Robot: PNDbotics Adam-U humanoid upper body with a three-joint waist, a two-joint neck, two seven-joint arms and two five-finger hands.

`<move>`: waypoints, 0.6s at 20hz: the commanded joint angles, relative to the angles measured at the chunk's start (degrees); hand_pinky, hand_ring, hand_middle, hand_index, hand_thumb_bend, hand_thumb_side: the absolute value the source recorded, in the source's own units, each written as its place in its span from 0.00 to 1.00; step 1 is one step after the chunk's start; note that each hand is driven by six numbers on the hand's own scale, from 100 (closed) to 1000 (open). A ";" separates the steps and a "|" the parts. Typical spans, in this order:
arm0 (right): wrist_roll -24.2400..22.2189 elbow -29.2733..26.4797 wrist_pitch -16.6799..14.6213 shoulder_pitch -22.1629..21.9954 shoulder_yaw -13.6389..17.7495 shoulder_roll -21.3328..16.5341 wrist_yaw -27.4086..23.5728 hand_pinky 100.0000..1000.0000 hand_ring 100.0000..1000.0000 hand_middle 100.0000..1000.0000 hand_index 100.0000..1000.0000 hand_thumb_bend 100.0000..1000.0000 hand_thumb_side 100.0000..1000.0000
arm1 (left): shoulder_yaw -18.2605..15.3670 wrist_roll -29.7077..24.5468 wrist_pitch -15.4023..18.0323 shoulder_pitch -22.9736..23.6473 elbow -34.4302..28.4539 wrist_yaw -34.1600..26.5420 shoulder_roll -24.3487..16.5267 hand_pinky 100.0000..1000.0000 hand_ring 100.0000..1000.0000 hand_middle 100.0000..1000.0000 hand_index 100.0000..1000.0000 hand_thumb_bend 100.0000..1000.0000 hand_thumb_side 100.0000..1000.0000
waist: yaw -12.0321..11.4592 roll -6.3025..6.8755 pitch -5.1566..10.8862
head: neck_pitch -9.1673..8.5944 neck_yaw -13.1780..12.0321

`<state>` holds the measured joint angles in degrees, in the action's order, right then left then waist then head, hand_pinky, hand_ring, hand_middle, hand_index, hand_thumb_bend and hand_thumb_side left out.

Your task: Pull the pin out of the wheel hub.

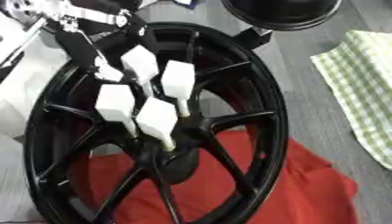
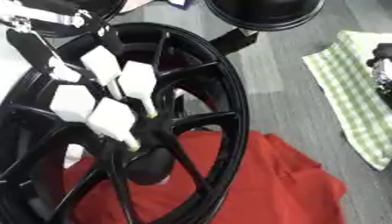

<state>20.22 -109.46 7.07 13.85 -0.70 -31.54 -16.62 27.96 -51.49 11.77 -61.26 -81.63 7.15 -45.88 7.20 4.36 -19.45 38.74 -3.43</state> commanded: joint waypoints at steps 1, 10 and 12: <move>0.20 -0.43 -0.18 0.49 0.68 -0.84 -0.14 0.84 0.75 0.69 0.70 0.00 0.32 | -0.15 -0.48 0.68 -0.84 -0.27 0.56 -0.70 0.81 0.82 0.74 0.81 0.18 0.27 | 0.21 -0.23 0.98 | 0.20 -0.20; 0.36 -0.44 -0.35 0.53 0.77 -0.60 -0.41 0.84 0.75 0.69 0.70 0.00 0.32 | -0.10 -0.48 0.46 -1.11 0.19 0.87 -0.17 0.78 0.76 0.63 0.75 0.10 0.25 | 0.55 -0.15 1.11 | 0.24 -0.26; 0.38 -0.41 -0.39 0.52 0.81 -0.54 -0.52 0.84 0.75 0.69 0.70 0.00 0.33 | -0.24 -0.48 0.30 -1.19 0.08 0.38 -0.08 0.76 0.73 0.58 0.71 0.08 0.25 | 0.62 -0.14 1.15 | 0.23 -0.25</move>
<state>20.46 -109.44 6.82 13.86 -0.65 -31.45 -16.87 28.35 -51.51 11.73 -61.27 -81.21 7.92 -45.20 7.75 4.44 -19.45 38.75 -3.45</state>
